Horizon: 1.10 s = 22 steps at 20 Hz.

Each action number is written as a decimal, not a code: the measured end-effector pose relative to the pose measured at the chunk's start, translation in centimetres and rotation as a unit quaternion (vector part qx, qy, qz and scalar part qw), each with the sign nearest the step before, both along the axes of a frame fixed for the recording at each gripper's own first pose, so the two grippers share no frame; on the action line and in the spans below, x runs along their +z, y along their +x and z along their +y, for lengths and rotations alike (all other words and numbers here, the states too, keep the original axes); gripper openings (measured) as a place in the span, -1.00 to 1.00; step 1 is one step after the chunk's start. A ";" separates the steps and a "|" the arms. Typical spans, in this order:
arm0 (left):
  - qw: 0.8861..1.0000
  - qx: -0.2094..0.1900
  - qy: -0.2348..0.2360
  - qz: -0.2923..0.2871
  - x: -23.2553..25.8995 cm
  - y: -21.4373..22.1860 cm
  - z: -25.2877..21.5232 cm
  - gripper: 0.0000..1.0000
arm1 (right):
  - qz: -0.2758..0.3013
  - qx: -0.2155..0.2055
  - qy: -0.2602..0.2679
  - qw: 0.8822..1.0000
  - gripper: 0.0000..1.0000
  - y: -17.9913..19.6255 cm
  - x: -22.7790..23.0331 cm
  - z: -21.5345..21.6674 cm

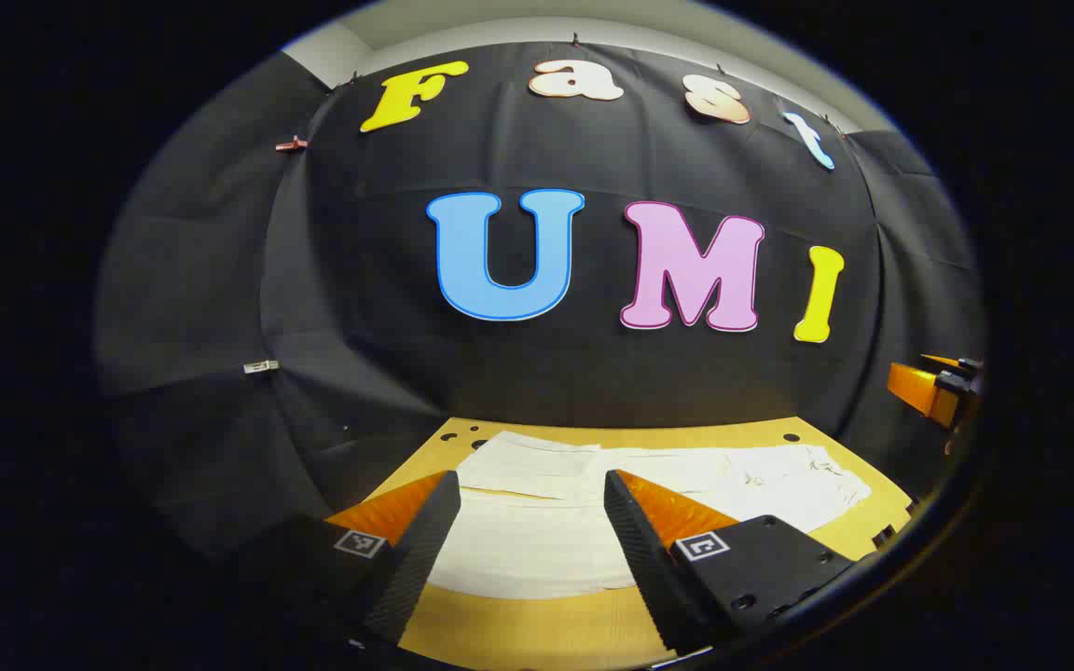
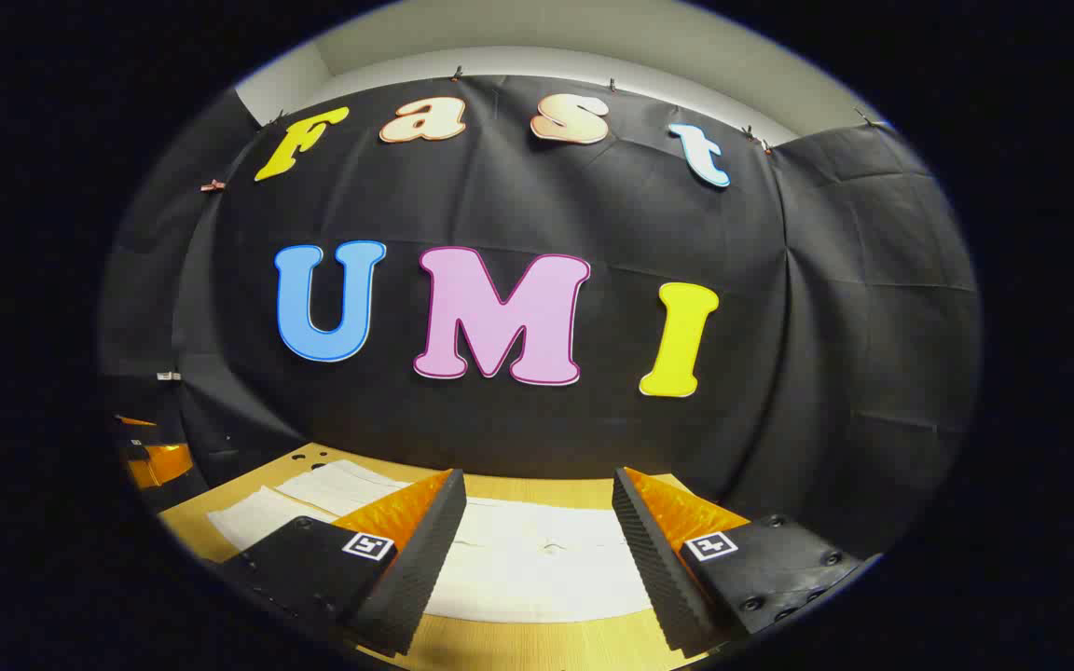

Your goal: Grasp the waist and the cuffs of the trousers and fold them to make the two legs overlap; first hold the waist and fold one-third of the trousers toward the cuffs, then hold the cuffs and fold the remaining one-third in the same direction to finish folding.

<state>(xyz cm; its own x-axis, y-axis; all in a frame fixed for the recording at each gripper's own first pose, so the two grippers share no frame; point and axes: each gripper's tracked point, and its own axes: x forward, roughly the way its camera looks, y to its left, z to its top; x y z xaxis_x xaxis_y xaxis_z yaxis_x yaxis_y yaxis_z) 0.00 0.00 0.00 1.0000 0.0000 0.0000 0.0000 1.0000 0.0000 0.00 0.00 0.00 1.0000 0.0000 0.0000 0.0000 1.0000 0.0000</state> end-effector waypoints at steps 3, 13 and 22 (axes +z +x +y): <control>1.000 -0.009 0.009 0.000 0.2 0.7 -0.4 0.94 | 0.003 -0.004 -0.004 1.000 0.94 0.6 -0.2 -0.6; 1.000 -0.012 0.024 0.006 0.2 2.5 -2.1 0.93 | 0.006 0.010 -0.017 1.000 0.94 2.2 -1.4 -2.1; 1.000 0.001 0.017 0.019 -0.3 3.5 -2.7 0.94 | 0.027 0.043 -0.052 0.997 0.94 4.5 -3.5 -3.8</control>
<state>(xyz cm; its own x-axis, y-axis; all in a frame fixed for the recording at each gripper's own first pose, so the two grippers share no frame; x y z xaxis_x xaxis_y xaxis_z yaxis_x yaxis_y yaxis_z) 3.48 -2.73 -0.29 0.9993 0.0018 -0.0376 -0.0005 0.9994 0.0343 4.49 -3.80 -3.52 0.9949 0.0831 -0.0578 -0.0886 0.9909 -0.1009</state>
